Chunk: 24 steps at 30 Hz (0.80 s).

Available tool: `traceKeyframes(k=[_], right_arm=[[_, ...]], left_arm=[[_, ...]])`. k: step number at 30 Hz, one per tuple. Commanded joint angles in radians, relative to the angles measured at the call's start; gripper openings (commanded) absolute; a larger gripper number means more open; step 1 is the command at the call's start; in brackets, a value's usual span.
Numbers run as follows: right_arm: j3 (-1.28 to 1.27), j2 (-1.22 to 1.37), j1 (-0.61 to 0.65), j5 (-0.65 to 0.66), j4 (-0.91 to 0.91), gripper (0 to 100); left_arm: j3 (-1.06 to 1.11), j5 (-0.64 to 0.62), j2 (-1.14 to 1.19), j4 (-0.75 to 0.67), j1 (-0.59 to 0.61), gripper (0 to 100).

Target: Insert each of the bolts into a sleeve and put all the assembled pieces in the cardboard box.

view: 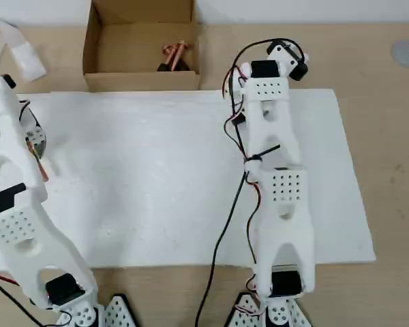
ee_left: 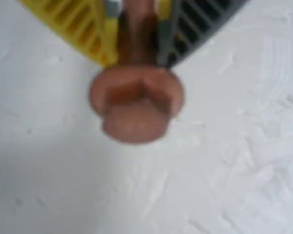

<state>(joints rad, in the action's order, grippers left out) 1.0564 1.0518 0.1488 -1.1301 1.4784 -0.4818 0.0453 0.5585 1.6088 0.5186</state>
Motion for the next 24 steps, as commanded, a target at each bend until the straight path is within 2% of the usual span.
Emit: traceKeyframes(k=[1,10,12,17,24], right_arm=[[-0.008,0.031,0.007,0.049,-0.015,20.3],[-0.013,0.036,0.076,0.058,0.097,20.1],[-0.013,0.038,0.077,0.058,0.097,17.4],[-0.015,0.038,0.088,0.068,0.101,0.9],[-0.012,0.038,0.145,0.152,0.186,0.9]], left_arm=[[-0.054,0.005,-0.028,-0.008,-0.015,1],[-0.054,0.005,-0.028,-0.006,-0.018,1],[-0.054,0.005,-0.028,-0.005,-0.018,1],[-0.054,0.005,-0.028,-0.002,-0.018,1],[-0.054,0.005,-0.028,0.000,-0.017,1]])
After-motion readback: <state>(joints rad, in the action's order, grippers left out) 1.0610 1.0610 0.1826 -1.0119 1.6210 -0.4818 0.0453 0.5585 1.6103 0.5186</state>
